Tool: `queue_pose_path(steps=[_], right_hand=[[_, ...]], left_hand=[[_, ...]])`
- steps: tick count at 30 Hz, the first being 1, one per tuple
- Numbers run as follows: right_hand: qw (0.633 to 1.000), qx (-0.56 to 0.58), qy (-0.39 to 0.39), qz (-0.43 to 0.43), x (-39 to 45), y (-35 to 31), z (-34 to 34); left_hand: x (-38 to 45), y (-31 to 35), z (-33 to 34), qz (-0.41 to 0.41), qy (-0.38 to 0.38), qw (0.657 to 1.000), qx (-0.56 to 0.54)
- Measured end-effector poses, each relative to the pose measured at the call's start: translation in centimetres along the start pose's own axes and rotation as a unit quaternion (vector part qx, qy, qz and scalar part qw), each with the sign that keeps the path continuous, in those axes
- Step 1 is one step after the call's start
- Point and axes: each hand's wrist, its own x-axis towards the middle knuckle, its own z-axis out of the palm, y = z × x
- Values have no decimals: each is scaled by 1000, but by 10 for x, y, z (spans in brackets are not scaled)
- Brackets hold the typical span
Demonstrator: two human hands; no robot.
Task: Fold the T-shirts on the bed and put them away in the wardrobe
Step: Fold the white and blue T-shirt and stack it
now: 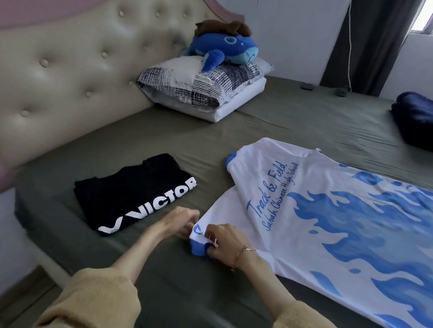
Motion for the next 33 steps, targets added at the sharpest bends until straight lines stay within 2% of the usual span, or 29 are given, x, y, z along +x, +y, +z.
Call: queue_pose_path(steps=[3,5,10,13,16,18,20,25,29,33], right_hand=[[996,87,8,0,-1,-2,-2],[988,152,-1,-1,-4,-2,-7],[971,220,-87,26,-12,-1,-15],[965,227,-122,54,-16,-1,-18],[959,243,-114,89,-17,0,-18],[953,264,-103,103,-16,1,-15],[956,254,-110,99,-16,2,-11],[992,103,-72,27,-17,6,-1],[988,112,-109,8,-18,13,-5],[971,161,-173,32,-20,22,-14]], left_hand=[[15,-12,3,-43,45,998,-20],[21,-13,6,-57,41,996,-47],[36,-3,23,-50,-6,979,-196],[44,-3,33,-39,48,970,-234],[47,-4,35,-29,111,964,-240],[47,-2,34,-23,109,962,-251],[48,2,34,-18,96,966,-241],[64,8,29,-24,76,968,-239],[79,11,28,-17,123,980,-157],[80,8,23,24,148,971,-185]])
